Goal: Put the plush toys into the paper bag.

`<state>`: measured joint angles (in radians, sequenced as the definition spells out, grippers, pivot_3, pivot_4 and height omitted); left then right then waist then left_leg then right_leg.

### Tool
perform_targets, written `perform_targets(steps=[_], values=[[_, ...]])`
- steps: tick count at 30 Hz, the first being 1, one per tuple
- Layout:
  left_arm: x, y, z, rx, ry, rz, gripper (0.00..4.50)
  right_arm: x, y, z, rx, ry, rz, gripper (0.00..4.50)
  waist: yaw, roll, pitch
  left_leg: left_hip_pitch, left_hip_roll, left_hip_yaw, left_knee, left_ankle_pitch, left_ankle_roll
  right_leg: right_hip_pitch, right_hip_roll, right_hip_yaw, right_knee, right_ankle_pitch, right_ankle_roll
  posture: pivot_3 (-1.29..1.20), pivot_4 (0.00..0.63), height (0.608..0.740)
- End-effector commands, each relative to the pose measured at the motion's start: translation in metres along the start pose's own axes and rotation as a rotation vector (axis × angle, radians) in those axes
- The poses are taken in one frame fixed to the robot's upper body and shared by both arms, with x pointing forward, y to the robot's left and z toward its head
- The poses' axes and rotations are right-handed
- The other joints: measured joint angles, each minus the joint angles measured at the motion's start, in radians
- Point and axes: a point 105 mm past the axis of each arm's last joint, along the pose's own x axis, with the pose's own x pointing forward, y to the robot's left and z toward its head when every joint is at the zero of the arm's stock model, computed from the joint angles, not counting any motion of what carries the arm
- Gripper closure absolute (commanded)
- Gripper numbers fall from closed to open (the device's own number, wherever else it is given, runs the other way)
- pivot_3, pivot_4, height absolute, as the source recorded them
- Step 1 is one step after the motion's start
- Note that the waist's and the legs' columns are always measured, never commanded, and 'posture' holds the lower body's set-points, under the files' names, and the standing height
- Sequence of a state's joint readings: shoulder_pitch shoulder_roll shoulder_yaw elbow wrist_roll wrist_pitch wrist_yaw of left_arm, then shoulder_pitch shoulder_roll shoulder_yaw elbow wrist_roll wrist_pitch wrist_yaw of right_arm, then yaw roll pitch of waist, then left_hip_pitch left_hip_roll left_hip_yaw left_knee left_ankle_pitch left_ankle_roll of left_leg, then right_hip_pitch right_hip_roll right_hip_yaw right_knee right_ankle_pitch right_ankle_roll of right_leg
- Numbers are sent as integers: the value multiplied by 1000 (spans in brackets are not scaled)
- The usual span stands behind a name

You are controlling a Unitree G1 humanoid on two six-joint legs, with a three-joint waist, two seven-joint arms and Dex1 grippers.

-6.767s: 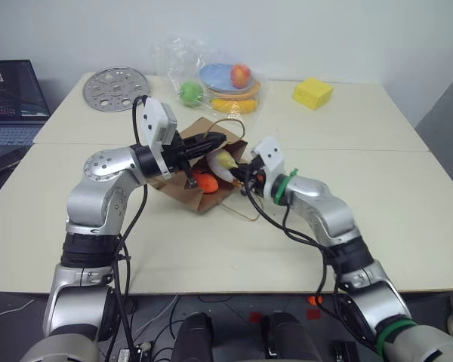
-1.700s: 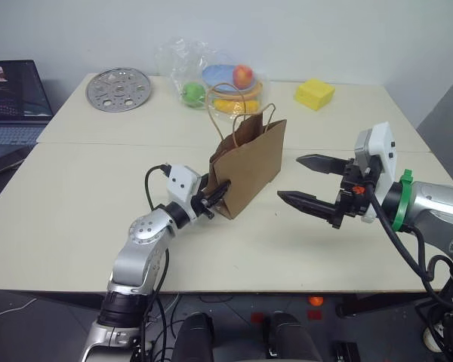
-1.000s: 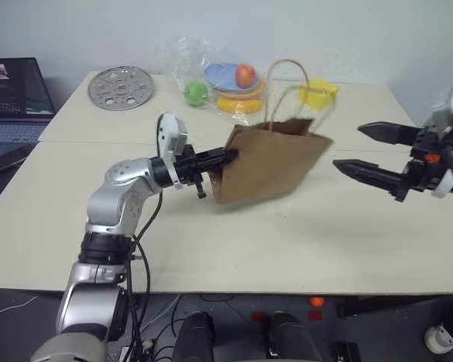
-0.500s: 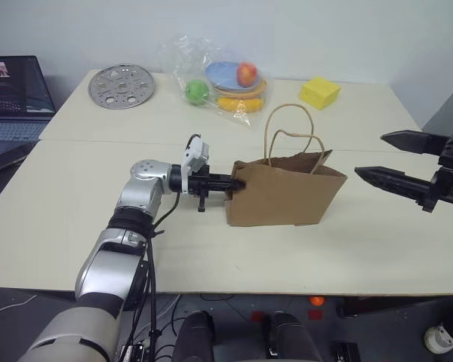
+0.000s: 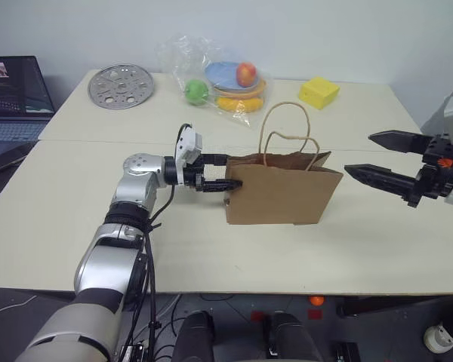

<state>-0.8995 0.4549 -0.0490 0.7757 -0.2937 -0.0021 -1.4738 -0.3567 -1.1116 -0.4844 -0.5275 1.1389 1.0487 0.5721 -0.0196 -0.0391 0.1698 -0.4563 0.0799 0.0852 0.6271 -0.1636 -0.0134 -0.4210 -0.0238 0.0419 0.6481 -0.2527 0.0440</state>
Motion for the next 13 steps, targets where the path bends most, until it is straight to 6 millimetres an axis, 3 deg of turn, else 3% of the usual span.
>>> perform_targets(steps=[1, 4, 6, 13], values=[[-33, 0, 22, -8, -24, 92, 26, -12, -13, -2, -9, -13, -57, 0, -8, 0, 0, 0, 1, 0, 0, 0, 0, 0, 0, 0, 0, 0, 0, 0, 150, 740], [-63, 1, 40, 15, 25, 275, 26, -24, -31, -25, 9, 33, -130, 0, -9, 0, 0, 0, 1, -2, -1, 0, 0, -1, 1, 0, 2, 0, 3, 0, 150, 740], [-74, -4, 45, 42, 94, 344, 26, -29, -40, -38, 14, 47, -163, 0, -9, 0, 0, 1, 1, -1, -1, 0, 0, 1, 1, -2, 2, -1, 3, 0, 150, 740], [-79, -19, 55, 99, 161, 383, 26, -34, -56, -73, 12, 83, -191, 0, -3, 2, -1, 5, 0, 1, 2, 0, 0, 5, -1, -1, 0, -3, 1, 0, 150, 740]])
